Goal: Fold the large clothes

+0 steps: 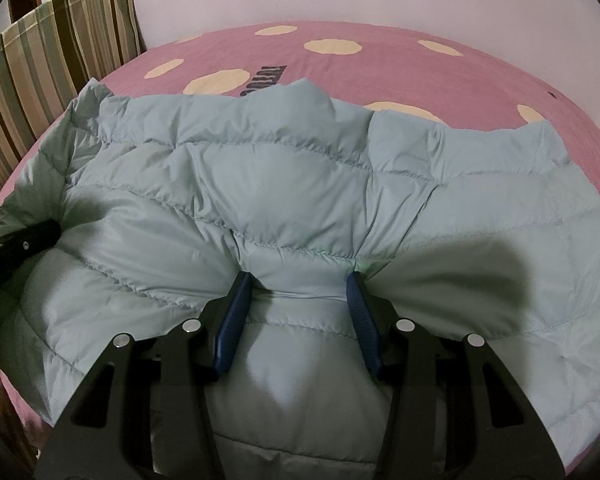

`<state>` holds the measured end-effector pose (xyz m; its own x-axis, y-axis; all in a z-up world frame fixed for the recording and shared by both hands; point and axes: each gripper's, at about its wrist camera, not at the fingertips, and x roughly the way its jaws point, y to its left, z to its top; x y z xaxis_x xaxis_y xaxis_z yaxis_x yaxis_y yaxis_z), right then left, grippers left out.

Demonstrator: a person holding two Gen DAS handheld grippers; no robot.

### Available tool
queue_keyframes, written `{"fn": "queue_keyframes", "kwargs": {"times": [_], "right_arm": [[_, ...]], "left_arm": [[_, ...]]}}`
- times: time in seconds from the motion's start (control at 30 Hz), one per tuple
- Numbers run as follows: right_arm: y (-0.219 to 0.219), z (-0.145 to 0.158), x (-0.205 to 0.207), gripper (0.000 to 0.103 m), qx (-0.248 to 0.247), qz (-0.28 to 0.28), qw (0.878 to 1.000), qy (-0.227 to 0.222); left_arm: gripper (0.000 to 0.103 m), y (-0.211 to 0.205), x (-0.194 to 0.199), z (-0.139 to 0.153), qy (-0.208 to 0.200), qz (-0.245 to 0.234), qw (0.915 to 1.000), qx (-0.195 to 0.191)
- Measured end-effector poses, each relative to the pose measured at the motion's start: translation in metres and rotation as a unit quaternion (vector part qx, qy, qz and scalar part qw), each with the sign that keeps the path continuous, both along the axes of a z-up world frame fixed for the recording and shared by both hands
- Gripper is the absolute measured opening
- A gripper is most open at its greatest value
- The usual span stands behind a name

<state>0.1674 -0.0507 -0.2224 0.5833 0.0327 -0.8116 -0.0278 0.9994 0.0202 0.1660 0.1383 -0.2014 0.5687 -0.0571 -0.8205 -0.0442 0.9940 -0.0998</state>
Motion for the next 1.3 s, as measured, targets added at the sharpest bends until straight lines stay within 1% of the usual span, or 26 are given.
{"fn": "queue_keyframes", "kwargs": {"times": [0.17, 0.27, 0.43, 0.57, 0.67, 0.83, 0.97, 1.0, 1.07, 1.17, 1.3], "right_arm": [[-0.009, 0.011, -0.009, 0.051, 0.016, -0.008, 1.0, -0.005], [-0.019, 0.02, -0.016, 0.055, 0.024, -0.016, 0.999, -0.015], [-0.044, 0.035, -0.029, 0.055, 0.038, -0.034, 0.998, -0.03], [-0.066, 0.047, -0.041, 0.056, 0.045, -0.05, 0.997, -0.044], [-0.086, 0.055, -0.051, 0.055, 0.049, -0.067, 0.995, -0.056], [-0.13, 0.065, -0.073, 0.056, 0.062, -0.098, 0.991, -0.072], [-0.165, 0.067, -0.088, 0.056, 0.074, -0.125, 0.986, -0.077], [-0.173, 0.067, -0.091, 0.056, 0.076, -0.132, 0.985, -0.078], [-0.19, 0.065, -0.097, 0.056, 0.078, -0.148, 0.983, -0.076], [-0.211, 0.059, -0.106, 0.056, 0.081, -0.168, 0.98, -0.07], [-0.231, 0.049, -0.116, 0.056, 0.083, -0.19, 0.976, -0.061]], "left_arm": [[0.01, -0.007, -0.006, 0.015, -0.008, 0.002, 0.9999, 0.013], [0.01, -0.015, -0.009, 0.027, -0.017, 0.0, 0.9995, 0.026], [0.009, -0.033, -0.018, 0.051, -0.037, -0.008, 0.9982, 0.047], [0.009, -0.057, -0.023, 0.073, -0.057, -0.017, 0.9961, 0.065], [0.009, -0.083, -0.027, 0.088, -0.073, -0.03, 0.9938, 0.079], [0.009, -0.14, -0.029, 0.103, -0.092, -0.064, 0.9886, 0.1], [0.009, -0.191, -0.031, 0.102, -0.096, -0.097, 0.9844, 0.111], [0.009, -0.209, -0.031, 0.098, -0.094, -0.108, 0.983, 0.115], [0.009, -0.231, -0.031, 0.091, -0.09, -0.124, 0.9807, 0.122], [0.009, -0.266, -0.031, 0.071, -0.078, -0.151, 0.9765, 0.133], [0.009, -0.295, -0.032, 0.044, -0.058, -0.171, 0.9738, 0.138]]}}
